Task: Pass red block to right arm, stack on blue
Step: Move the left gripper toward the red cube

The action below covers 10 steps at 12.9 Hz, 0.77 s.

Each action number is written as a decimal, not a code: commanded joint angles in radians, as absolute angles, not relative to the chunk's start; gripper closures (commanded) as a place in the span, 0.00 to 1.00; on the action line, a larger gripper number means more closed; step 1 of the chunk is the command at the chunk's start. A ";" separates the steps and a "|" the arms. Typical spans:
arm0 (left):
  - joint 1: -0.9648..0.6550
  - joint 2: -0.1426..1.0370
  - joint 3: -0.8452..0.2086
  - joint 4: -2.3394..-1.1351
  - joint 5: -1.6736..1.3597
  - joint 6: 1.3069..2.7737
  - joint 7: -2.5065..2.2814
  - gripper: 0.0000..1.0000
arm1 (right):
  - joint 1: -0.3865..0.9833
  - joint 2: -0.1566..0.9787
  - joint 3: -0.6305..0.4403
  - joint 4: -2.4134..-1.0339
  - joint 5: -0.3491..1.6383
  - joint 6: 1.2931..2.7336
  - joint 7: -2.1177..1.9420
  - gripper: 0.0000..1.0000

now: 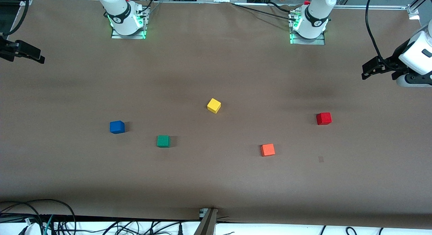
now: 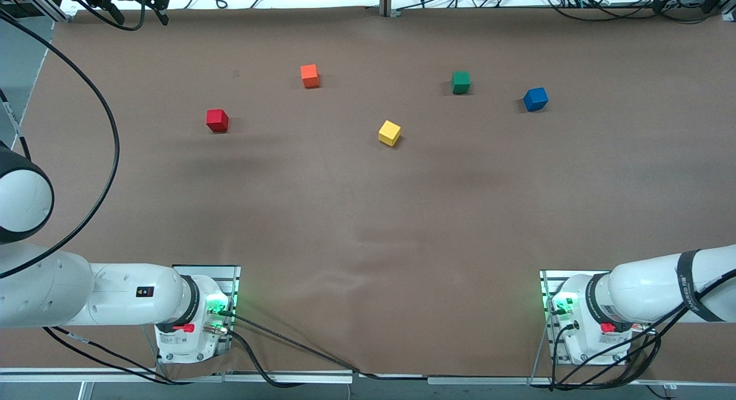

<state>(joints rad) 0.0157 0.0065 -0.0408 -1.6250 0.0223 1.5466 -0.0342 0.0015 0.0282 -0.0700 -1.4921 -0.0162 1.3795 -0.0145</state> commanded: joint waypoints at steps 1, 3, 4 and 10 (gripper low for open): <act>0.017 0.044 -0.040 -1.591 0.035 1.506 -0.040 0.00 | -0.008 0.028 -0.066 -1.482 -0.018 1.373 -0.031 0.00; 0.018 0.095 -0.034 -1.589 0.038 1.505 -0.037 0.00 | -0.008 0.028 -0.066 -1.480 -0.018 1.374 -0.031 0.00; 0.024 0.107 -0.032 -1.594 0.037 1.505 -0.031 0.00 | -0.008 0.028 -0.066 -1.482 -0.018 1.374 -0.031 0.00; 0.044 0.288 -0.035 -1.608 0.038 1.618 -0.028 0.00 | -0.005 0.028 -0.064 -1.480 -0.018 1.374 -0.031 0.00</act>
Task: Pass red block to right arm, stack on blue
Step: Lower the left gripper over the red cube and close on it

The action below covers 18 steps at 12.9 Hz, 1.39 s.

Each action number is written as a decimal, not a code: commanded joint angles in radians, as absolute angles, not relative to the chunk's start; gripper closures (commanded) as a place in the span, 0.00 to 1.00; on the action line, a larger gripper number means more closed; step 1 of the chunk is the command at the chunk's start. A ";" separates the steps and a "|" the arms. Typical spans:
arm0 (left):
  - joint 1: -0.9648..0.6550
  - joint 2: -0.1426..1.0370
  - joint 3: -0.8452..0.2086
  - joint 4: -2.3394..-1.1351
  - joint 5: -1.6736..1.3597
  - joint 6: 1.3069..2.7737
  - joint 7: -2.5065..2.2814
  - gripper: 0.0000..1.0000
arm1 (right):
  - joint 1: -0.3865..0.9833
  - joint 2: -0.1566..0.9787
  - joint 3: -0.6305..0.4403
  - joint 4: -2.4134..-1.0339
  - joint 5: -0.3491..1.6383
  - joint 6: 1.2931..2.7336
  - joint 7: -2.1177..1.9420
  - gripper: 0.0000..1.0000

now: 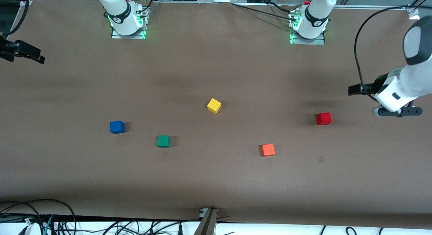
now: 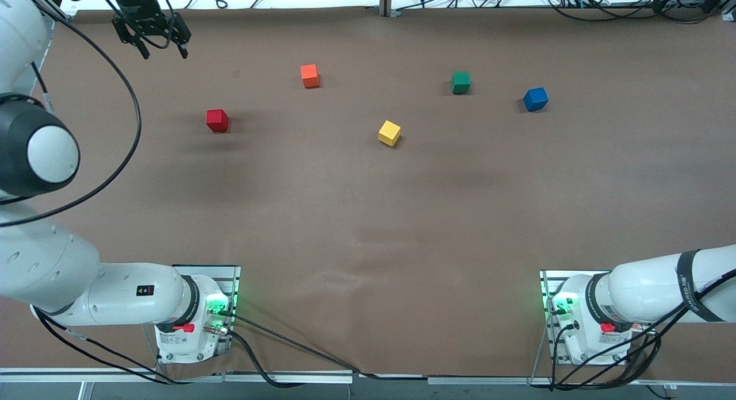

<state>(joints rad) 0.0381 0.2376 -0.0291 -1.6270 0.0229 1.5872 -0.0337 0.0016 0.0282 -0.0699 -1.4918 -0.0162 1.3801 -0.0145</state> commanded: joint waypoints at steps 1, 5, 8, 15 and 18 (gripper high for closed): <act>0.044 0.311 -0.035 -1.609 0.038 1.643 -0.028 0.00 | -0.005 0.029 -0.064 -1.482 -0.018 1.376 -0.029 0.00; 0.044 0.367 -0.044 -1.728 0.032 1.871 -0.020 0.00 | -0.002 0.029 -0.061 -1.480 -0.017 1.374 -0.028 0.00; 0.046 0.367 -0.044 -1.833 0.032 2.011 0.014 0.00 | -0.003 0.029 -0.063 -1.482 -0.020 1.374 -0.026 0.00; 0.046 0.368 -0.043 -2.095 0.038 2.380 0.015 0.00 | -0.009 0.069 -0.075 -1.483 -0.028 1.379 -0.020 0.00; 0.046 0.390 -0.043 -2.106 0.038 2.419 0.015 0.00 | -0.002 0.080 -0.072 -1.483 -0.029 1.387 -0.017 0.00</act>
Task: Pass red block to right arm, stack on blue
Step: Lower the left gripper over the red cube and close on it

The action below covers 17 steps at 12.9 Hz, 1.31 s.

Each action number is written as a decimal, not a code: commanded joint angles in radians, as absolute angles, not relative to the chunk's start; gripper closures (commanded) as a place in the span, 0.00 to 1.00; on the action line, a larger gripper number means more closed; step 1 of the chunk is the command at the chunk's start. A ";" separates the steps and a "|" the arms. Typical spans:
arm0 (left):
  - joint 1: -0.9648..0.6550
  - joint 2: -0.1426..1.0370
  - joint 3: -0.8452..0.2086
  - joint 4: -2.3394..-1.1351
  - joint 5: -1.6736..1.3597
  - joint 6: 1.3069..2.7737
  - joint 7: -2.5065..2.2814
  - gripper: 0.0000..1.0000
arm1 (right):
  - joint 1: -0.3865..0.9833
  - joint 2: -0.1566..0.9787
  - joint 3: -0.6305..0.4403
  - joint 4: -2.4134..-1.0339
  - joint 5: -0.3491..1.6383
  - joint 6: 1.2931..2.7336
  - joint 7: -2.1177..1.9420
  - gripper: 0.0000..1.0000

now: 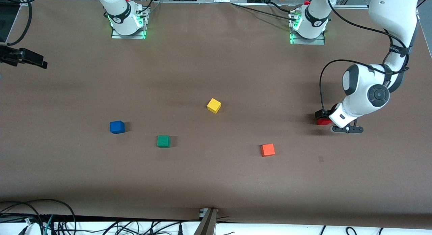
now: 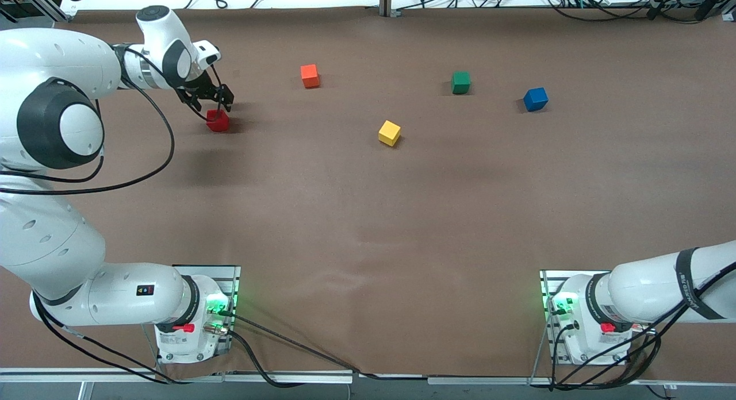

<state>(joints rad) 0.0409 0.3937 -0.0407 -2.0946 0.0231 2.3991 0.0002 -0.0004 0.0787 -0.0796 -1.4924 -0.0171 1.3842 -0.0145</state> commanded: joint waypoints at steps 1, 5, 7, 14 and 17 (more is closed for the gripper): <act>0.045 0.403 -0.043 -2.105 0.040 2.421 0.015 0.00 | 0.002 0.095 -0.071 -1.483 -0.029 1.385 -0.015 0.00; 0.045 0.445 -0.043 -2.106 0.055 2.442 0.023 0.00 | -0.002 0.109 -0.069 -1.482 -0.020 1.385 -0.017 0.00; 0.046 0.465 -0.041 -2.100 0.063 2.444 0.026 0.00 | -0.002 0.121 -0.069 -1.482 -0.018 1.387 -0.012 0.00; 0.051 0.465 -0.038 -2.089 0.066 2.433 0.026 0.84 | 0.006 0.130 -0.066 -1.482 -0.018 1.384 -0.031 0.00; 0.052 0.443 -0.038 -2.088 0.064 2.430 0.023 1.00 | 0.017 0.132 -0.063 -1.482 -0.017 1.384 -0.025 0.00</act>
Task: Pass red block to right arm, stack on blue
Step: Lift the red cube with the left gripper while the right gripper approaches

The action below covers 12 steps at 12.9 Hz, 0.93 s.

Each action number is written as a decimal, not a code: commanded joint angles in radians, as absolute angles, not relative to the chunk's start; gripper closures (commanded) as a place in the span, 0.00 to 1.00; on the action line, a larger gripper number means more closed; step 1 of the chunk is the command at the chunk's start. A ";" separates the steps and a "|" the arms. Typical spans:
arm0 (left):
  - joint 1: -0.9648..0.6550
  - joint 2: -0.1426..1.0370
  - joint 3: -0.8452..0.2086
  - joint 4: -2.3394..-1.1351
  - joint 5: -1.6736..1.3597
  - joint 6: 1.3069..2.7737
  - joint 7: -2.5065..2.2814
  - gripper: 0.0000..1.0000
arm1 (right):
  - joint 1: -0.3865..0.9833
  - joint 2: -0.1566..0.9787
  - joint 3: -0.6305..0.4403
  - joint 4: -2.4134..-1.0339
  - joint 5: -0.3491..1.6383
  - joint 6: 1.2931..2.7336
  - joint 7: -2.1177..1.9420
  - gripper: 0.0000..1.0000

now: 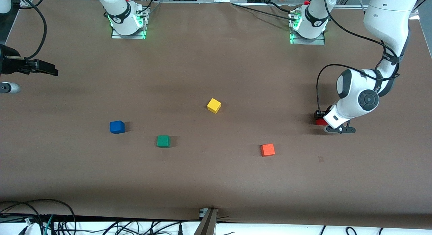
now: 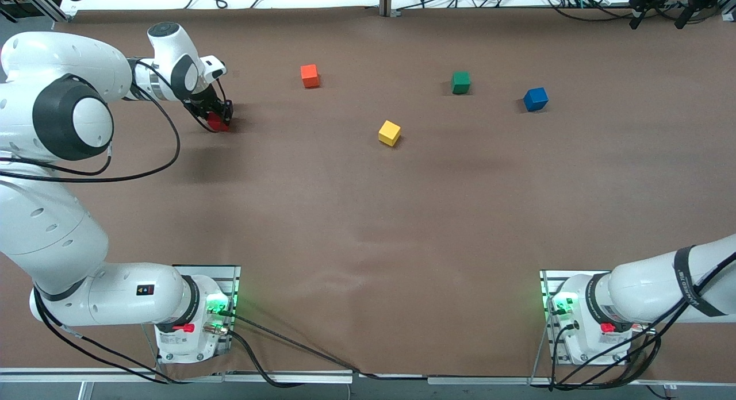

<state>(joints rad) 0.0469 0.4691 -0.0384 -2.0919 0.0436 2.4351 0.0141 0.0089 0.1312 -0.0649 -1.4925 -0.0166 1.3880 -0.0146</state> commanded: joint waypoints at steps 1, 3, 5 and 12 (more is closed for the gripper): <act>0.052 0.422 -0.040 -2.086 0.064 2.421 0.023 1.00 | 0.018 0.132 -0.063 -1.482 -0.017 1.387 -0.026 0.00; 0.052 0.384 -0.048 -2.056 0.061 2.341 0.035 1.00 | 0.021 0.132 -0.061 -1.482 -0.014 1.388 -0.026 0.00; 0.046 0.342 -0.052 -2.014 0.022 2.264 0.115 1.00 | 0.046 0.141 -0.061 -1.482 -0.012 1.390 -0.026 0.00; 0.073 0.206 -0.115 -1.977 -0.280 2.160 0.660 1.00 | 0.110 0.201 -0.061 -1.482 0.181 1.440 -0.020 0.00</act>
